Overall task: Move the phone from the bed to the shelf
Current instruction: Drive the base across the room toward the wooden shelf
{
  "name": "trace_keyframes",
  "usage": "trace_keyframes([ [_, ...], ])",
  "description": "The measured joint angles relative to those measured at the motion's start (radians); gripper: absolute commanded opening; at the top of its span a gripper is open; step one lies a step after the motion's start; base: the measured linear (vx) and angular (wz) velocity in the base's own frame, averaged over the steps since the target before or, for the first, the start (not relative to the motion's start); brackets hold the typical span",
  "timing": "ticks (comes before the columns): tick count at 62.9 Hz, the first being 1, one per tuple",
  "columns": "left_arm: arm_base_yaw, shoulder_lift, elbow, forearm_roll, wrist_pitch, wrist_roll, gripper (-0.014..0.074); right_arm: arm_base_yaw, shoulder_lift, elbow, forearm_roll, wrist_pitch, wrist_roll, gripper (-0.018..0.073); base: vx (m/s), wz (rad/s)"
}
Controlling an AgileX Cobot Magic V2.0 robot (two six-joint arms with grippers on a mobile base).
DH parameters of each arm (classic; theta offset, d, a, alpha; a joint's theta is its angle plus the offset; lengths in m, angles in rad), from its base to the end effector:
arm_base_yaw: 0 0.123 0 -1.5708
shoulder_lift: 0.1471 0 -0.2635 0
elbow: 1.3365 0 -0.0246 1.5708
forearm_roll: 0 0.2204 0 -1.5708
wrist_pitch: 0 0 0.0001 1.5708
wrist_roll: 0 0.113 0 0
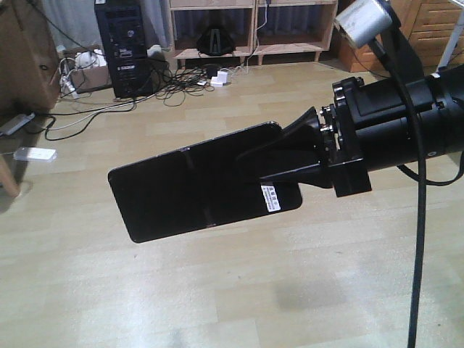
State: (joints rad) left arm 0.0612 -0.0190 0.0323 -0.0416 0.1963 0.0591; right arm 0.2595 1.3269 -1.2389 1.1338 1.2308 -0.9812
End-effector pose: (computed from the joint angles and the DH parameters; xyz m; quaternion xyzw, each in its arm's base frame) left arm 0.0687 0.0033 0.1836 -0.0134 0.7489 0.0233 0.6622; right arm 0.1999 0.1530 0.3646 -0.4093 0.7295 0.4449 0.3201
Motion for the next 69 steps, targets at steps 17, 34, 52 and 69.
trace_keyframes([
  [17,0.0,0.0,0.0,0.0,0.0,0.0,0.0001,0.0,0.0,0.0,0.0,0.0,0.0,-0.0002,0.34,-0.18],
  [34,0.0,0.0,0.0,0.0,0.0,0.0,0.0001,0.0,0.0,0.001,0.0,0.0,0.0,-0.0002,0.34,-0.18],
  [52,0.0,0.0,0.0,0.0,0.0,0.0,0.0001,0.0,0.0,0.001,0.0,0.0,0.0,-0.0002,0.36,-0.14],
  [69,0.0,0.0,0.0,0.0,0.0,0.0,0.0001,0.0,0.0,0.001,0.0,0.0,0.0,-0.0002,0.37,-0.15],
])
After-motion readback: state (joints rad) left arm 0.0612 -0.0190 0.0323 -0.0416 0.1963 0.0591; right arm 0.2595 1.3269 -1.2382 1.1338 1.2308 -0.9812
